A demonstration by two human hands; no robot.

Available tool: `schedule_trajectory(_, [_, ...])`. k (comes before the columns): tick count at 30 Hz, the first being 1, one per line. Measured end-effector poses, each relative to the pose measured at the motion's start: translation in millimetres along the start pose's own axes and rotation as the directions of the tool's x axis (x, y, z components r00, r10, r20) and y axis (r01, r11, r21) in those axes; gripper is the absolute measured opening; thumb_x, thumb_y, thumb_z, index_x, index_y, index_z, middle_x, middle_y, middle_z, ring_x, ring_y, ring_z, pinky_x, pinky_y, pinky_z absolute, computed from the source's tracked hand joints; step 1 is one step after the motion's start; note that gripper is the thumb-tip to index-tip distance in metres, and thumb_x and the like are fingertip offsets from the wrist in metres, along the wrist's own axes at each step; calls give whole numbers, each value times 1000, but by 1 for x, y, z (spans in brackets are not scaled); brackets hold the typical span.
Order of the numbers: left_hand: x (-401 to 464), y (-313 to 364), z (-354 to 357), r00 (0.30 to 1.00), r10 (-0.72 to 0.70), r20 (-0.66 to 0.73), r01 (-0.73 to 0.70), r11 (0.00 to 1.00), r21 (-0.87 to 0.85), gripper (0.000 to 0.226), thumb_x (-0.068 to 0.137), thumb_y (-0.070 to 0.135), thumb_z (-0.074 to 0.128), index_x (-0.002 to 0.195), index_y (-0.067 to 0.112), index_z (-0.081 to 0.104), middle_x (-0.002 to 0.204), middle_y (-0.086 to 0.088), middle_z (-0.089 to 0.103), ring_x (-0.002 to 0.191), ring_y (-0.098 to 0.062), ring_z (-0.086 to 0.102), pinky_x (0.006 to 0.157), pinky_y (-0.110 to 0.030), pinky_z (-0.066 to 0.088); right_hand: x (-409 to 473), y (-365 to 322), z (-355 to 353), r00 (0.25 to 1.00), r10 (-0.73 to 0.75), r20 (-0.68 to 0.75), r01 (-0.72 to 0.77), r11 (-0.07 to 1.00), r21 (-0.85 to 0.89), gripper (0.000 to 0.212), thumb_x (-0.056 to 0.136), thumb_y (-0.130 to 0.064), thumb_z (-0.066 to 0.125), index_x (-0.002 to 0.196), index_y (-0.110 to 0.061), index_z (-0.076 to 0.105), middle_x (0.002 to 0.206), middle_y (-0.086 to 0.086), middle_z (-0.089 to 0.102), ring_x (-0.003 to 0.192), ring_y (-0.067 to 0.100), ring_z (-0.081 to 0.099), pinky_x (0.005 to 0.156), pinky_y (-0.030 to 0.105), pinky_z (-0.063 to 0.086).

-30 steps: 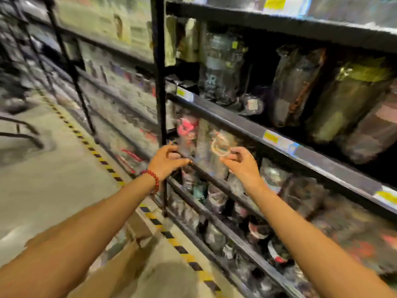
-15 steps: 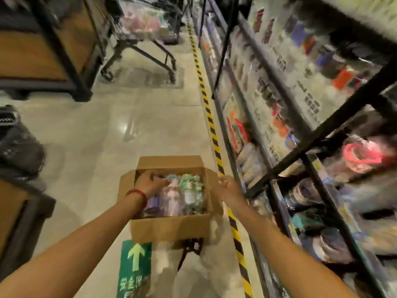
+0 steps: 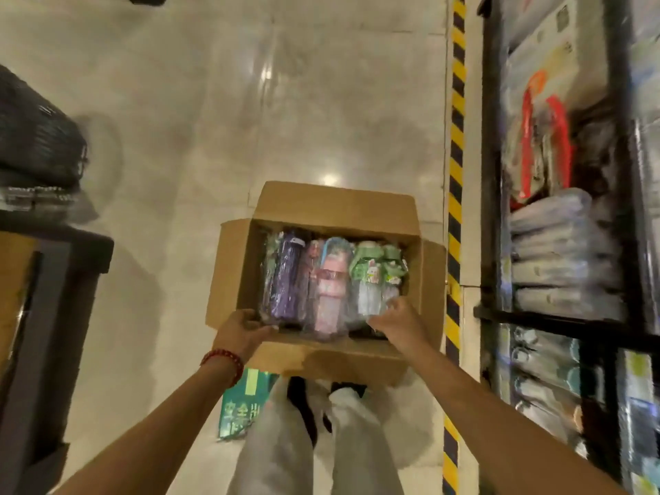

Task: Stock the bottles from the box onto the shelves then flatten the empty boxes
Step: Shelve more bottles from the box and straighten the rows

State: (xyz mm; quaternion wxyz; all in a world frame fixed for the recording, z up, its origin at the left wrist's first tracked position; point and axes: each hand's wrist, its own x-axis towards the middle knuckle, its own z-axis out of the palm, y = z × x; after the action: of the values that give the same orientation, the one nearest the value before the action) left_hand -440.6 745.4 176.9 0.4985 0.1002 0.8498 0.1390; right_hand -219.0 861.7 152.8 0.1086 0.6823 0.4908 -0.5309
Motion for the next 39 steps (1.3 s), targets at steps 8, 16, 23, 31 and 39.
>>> schedule_trajectory(8, [158,-25,59,998,27,-55,-19,991,132,80,74,20,78,138,1,35,133,-14,48,120,-31,48,101,-38,40,161,47,60,998,23,-51,-25,999,-40,70,76,-27,78,132,-7,41,128,15,53,112,30,54,84,35,47])
schedule_trajectory(16, [252,-25,103,999,11,-52,-1,982,189,101,62,47,81,139,5,31,137,-10,46,122,-29,47,101,-41,43,247,66,104,989,49,-138,-63,993,-102,110,68,-43,81,148,-9,13,148,16,31,133,34,35,105,39,38])
schedule_trajectory(23, [276,-28,126,993,-71,-94,85,984,155,106,65,41,82,143,4,20,139,-13,43,122,-33,47,94,-42,44,265,77,130,939,87,-332,-81,996,32,95,65,-29,83,137,-13,24,131,10,48,116,33,53,92,39,47])
schedule_trajectory(31, [229,-31,104,996,-81,-29,79,995,-57,108,61,32,86,144,4,23,144,-13,39,128,-33,41,103,-43,37,218,57,105,959,151,-238,-104,975,198,83,69,-22,81,133,-13,29,121,6,51,99,23,51,78,30,42])
schedule_trajectory(39, [120,32,46,995,101,-8,-101,981,-165,100,28,47,88,115,16,50,111,-1,63,98,-22,63,88,-45,52,98,5,36,969,42,-245,60,917,395,79,71,-10,79,135,-14,32,103,-10,45,92,12,46,72,23,39])
